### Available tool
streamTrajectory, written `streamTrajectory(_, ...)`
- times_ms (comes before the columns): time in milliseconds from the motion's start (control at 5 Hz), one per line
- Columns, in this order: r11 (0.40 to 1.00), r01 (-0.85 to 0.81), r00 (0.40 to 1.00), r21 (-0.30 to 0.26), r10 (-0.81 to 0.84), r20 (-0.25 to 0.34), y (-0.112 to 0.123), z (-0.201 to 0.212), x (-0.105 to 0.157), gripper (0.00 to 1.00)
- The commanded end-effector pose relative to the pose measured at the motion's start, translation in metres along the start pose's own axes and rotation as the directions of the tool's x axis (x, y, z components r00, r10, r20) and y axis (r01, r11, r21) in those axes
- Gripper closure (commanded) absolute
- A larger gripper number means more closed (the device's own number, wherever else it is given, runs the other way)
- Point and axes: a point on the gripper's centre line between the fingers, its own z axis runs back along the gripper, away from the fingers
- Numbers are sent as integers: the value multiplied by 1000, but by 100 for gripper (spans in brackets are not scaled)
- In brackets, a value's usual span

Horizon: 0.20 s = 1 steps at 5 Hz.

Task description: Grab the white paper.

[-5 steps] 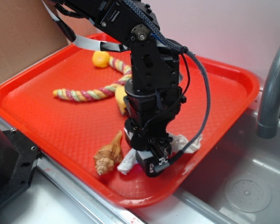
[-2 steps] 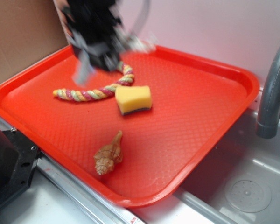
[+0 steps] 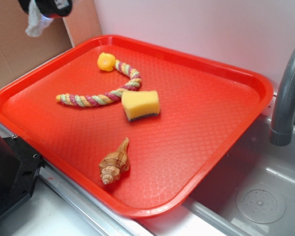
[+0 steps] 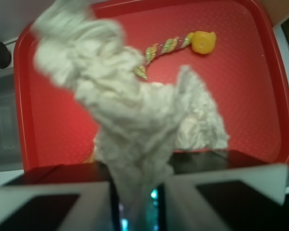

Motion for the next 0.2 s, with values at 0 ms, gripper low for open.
streamTrajectory(0, 989, 123, 990, 83, -128, 66, 3, 0, 20, 100)
